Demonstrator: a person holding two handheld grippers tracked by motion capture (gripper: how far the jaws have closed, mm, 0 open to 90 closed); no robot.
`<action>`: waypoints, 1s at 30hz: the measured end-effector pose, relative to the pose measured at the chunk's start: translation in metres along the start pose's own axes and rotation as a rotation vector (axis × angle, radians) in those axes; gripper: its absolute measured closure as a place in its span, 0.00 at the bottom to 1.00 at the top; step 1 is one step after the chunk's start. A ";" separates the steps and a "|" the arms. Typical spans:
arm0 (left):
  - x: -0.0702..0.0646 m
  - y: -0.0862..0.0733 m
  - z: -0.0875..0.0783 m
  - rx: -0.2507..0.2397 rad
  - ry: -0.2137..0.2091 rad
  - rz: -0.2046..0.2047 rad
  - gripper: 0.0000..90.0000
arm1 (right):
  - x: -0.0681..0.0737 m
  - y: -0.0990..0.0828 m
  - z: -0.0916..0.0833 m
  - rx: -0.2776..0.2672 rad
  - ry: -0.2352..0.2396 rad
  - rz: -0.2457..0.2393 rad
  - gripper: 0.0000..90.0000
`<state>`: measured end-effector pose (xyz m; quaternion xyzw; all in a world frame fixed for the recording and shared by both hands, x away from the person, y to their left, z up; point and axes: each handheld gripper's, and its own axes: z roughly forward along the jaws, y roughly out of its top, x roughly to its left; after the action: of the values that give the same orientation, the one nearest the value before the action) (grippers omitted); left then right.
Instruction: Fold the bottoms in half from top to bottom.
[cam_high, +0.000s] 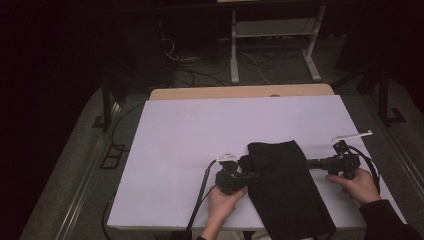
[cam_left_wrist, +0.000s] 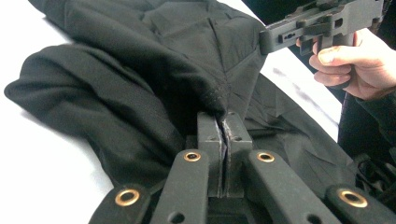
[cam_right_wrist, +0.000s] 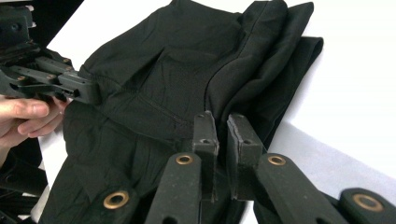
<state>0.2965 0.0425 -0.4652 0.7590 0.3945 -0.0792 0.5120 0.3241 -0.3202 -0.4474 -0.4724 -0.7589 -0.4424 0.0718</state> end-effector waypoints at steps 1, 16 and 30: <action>0.001 -0.001 0.000 0.001 0.000 -0.004 0.97 | 0.000 0.000 0.000 0.000 0.000 0.000 0.91; 0.003 -0.005 0.000 0.006 0.010 -0.015 0.97 | -0.006 0.000 -0.010 -0.096 -0.035 0.033 0.41; 0.002 -0.006 0.002 0.007 0.010 -0.014 0.97 | -0.004 0.013 -0.009 -0.156 -0.045 -0.041 0.03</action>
<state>0.2940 0.0424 -0.4716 0.7582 0.4020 -0.0802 0.5069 0.3332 -0.3277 -0.4361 -0.4708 -0.7330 -0.4909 0.0087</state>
